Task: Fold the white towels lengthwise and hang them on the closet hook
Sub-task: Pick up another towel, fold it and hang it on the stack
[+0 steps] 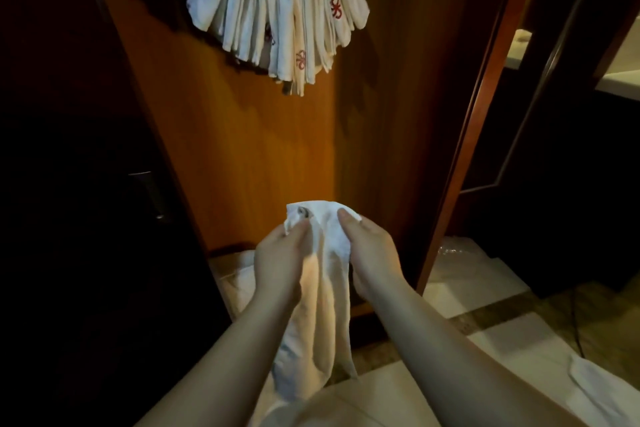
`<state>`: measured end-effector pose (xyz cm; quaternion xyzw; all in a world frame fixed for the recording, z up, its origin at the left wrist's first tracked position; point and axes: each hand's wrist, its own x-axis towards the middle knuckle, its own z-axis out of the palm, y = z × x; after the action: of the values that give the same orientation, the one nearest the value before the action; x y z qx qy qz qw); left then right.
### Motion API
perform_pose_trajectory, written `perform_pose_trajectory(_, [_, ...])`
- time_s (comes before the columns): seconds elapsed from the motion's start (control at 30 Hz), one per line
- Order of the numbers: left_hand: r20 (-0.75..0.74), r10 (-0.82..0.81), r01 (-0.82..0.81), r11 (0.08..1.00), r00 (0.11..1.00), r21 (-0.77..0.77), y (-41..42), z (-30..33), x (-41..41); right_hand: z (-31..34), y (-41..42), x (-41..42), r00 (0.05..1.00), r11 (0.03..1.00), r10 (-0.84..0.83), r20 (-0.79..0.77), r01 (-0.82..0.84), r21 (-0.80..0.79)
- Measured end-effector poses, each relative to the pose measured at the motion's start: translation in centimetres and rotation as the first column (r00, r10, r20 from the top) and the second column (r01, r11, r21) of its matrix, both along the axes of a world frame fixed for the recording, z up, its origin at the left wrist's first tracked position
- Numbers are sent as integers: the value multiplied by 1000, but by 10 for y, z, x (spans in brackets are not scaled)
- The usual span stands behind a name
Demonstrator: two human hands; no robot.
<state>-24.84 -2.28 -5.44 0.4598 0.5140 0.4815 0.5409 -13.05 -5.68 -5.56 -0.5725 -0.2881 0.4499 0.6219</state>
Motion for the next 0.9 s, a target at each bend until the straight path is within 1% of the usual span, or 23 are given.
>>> perform_pose_trajectory(0.03, [-39, -6, 7, 1000, 999, 30, -5, 1, 2, 2, 0, -4, 998, 1000, -5, 65, 4, 7])
perform_pose_trajectory(0.13, [-128, -5, 22, 991, 992, 134, -13, 4, 5, 8, -2, -12, 982, 999, 3, 188, -13, 49])
perform_pose_trajectory(0.2, [-171, -47, 77, 982, 984, 172, -17, 6, 6, 10, -5, -16, 952, 996, 26, 305, -49, 69])
perform_pose_trajectory(0.23, [-163, -82, 111, 978, 983, 178, -18, 8, 7, 10, -7, -17, 932, 995, 39, 362, -71, 77])
perform_pose_trajectory(0.3, [-82, -142, 153, 979, 986, 138, -20, 12, 6, 12, -10, -15, 895, 991, 54, 443, -102, 85])
perform_pose_trajectory(0.37, [35, -177, 175, 984, 984, 45, -20, 17, 5, 12, -13, -9, 875, 985, 68, 480, -134, 105])
perform_pose_trajectory(0.43, [82, -225, 227, 974, 971, -15, -20, 22, 5, 9, -13, -3, 859, 979, 88, 505, -168, 115])
perform_pose_trajectory(0.47, [95, -249, 253, 967, 964, -35, -21, 24, 5, 8, -13, -1, 842, 977, 103, 530, -187, 107])
perform_pose_trajectory(0.53, [182, -297, 313, 948, 937, -66, -22, 28, 3, 6, -12, 4, 804, 970, 160, 573, -237, 62])
perform_pose_trajectory(0.6, [240, -351, 375, 925, 905, -66, -18, 29, -4, 2, -9, 8, 751, 952, 233, 617, -305, 11])
perform_pose_trajectory(0.67, [232, -406, 431, 900, 884, -63, -12, 29, -11, 1, -10, 7, 663, 942, 243, 708, -334, -10])
perform_pose_trajectory(0.73, [195, -452, 473, 878, 871, -77, -7, 27, -13, -1, -11, 3, 598, 950, 196, 777, -311, -1])
perform_pose_trajectory(0.8, [186, -471, 492, 867, 862, -84, -5, 24, -14, -2, -12, 1, 582, 959, 134, 802, -281, 43])
perform_pose_trajectory(0.83, [197, -479, 501, 862, 855, -77, -4, 23, -14, -2, -13, 0, 589, 959, 108, 801, -274, 72])
perform_pose_trajectory(0.9, [199, -498, 517, 853, 844, -62, -3, 21, -17, -1, -13, 1, 635, 958, 83, 768, -262, 113])
